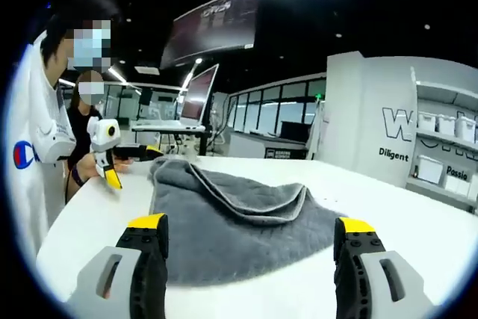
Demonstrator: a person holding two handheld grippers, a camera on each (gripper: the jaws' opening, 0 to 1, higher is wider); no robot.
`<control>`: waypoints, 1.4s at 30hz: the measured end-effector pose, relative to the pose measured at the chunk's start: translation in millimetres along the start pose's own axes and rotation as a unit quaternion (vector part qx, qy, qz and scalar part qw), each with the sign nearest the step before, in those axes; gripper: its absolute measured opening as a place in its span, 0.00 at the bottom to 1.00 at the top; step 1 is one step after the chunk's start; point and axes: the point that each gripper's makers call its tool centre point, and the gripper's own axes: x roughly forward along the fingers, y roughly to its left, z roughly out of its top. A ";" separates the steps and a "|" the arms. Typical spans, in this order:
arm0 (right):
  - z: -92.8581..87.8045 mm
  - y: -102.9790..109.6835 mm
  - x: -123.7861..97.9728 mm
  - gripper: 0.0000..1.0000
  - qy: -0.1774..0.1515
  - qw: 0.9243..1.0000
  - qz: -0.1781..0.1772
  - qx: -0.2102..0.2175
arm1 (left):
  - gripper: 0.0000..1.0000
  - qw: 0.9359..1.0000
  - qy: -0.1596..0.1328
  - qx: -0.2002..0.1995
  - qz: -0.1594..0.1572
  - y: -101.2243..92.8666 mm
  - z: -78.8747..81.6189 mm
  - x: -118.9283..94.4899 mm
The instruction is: Open the folded towel by lifting each exposed corner and separating the folded layers until the towel lies flat within the target outline without major curled edges
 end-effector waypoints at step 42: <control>-46.2 25.9 112.1 0.13 0.179 0.912 0.072 -0.362 | 0.96 0.998 0.025 -0.011 0.058 24.7 -10.6 -0.6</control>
